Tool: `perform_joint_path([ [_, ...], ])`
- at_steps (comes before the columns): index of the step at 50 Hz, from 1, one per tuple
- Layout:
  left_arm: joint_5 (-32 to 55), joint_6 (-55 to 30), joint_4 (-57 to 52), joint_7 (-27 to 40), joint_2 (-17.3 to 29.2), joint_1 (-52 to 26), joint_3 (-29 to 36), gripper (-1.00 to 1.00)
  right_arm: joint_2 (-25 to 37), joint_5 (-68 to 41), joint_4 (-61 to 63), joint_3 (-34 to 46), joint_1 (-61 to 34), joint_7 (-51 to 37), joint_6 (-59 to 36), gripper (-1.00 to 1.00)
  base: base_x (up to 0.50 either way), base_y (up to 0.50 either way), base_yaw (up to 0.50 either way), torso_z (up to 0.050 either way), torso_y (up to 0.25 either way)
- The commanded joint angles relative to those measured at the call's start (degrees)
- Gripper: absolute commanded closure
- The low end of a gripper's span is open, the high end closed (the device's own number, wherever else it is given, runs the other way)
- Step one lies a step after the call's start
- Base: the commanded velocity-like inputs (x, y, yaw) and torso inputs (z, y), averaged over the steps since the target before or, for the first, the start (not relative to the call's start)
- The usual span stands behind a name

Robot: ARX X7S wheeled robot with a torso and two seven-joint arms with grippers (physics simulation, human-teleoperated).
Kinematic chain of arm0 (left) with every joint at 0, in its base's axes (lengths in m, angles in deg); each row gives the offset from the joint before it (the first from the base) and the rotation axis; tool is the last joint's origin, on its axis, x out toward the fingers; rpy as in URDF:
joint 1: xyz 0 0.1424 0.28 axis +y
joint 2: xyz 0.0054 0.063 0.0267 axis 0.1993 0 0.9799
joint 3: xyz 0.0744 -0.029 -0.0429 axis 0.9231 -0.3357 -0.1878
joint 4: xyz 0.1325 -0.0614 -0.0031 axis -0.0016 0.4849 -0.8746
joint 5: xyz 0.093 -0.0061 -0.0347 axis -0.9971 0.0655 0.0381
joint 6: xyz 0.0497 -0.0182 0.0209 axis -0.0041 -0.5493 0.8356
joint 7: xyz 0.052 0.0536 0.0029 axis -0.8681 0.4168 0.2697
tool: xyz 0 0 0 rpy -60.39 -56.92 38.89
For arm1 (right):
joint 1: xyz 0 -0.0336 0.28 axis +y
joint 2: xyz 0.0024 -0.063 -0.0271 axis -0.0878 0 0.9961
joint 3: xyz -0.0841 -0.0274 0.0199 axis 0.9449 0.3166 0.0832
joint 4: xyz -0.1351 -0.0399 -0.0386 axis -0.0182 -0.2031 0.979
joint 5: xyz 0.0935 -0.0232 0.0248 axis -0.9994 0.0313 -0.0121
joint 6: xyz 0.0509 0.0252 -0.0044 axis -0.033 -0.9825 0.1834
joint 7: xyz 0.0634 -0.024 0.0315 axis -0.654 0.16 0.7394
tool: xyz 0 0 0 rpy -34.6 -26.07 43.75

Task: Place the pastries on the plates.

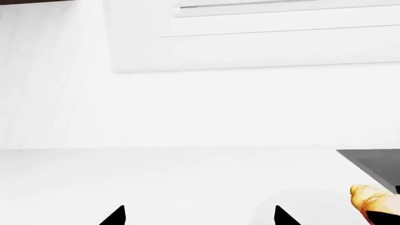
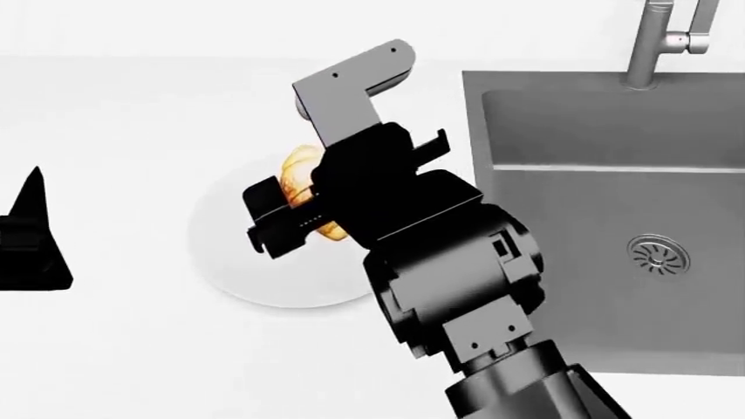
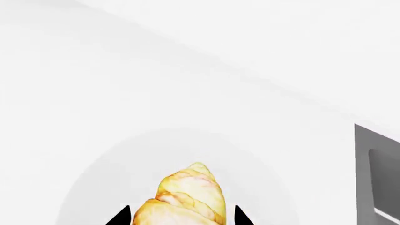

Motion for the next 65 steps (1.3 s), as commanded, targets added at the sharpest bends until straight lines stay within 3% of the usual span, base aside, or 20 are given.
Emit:
perform_joint_path([
  [1, -0.3, 0.9, 1.3, -1.3, 0.1, -0.1, 0.3, -1.0, -2.5, -8.4, -16.1, 9.4, -2.8, 0.0, 11.7, 1.0, 0.0, 0.0, 0.0, 0.0, 0.0],
  [8, 0.4, 0.3, 0.8, -1.5, 0.6, 0.0, -0.2, -1.0, -2.5, -18.2, -20.1, 19.7, -3.4, -1.5, 15.8, 1.0, 0.0, 0.0, 0.0, 0.0, 0.0],
  [18, 0.9, -0.1, 0.3, -1.3, 0.9, 0.0, -0.7, -1.0, 0.6, -20.6, -13.3, 19.7, -2.5, -5.4, 13.7, 1.0, 0.0, 0.0, 0.0, 0.0, 0.001],
  [19, 1.7, -0.2, 0.1, -2.2, 1.7, 0.4, -2.1, -1.0, 1.0, -20.7, -12.3, 19.6, -2.6, -5.8, 13.4, -1.0, 0.0, 0.0, 0.0, 0.0, 0.0],
  [28, 0.9, 0.4, 1.0, -1.2, 0.9, -0.1, -0.4, -1.0, 3.5, -22.5, -5.3, 17.7, -3.5, -10.2, 11.6, -1.0, 0.0, 0.0, 0.0, 0.0, 0.0],
  [38, 0.7, 0.7, 1.2, -0.4, 0.4, -0.2, 0.6, -1.0, 12.9, -30.7, 20.4, 9.0, -0.1, -24.3, 7.6, -1.0, 0.0, 0.0, 0.0, 0.0, 0.0],
  [45, 1.2, 0.3, 0.5, -0.2, 0.2, -0.4, 0.9, -1.0, 23.0, -39.0, 42.6, 1.3, 9.8, -32.4, 9.0, -1.0, 0.0, 0.0, 0.0, 0.0, 0.0],
  [52, 1.4, 0.4, 0.4, -0.2, 0.3, -0.4, 1.3, -1.0, 30.8, -40.2, 56.9, -1.8, 18.4, -41.4, 10.1, -1.0, 0.0, 0.0, 0.0, 0.0, 0.0],
  [60, 0.8, 2.2, 0.8, 0.2, -0.4, -0.2, 2.3, -1.0, 35.8, -39.4, 65.7, -7.0, 30.6, -44.3, 18.6, -1.0, 0.0, 0.0, 0.0, 0.0, 0.0],
  [65, 0.3, 2.5, 1.0, 0.9, -0.7, -0.2, 2.5, -1.0, 37.0, -38.4, 64.0, -7.2, 31.8, -43.4, 19.1, -1.0, 0.0, 0.0, 0.0, 0.0, 0.0],
])
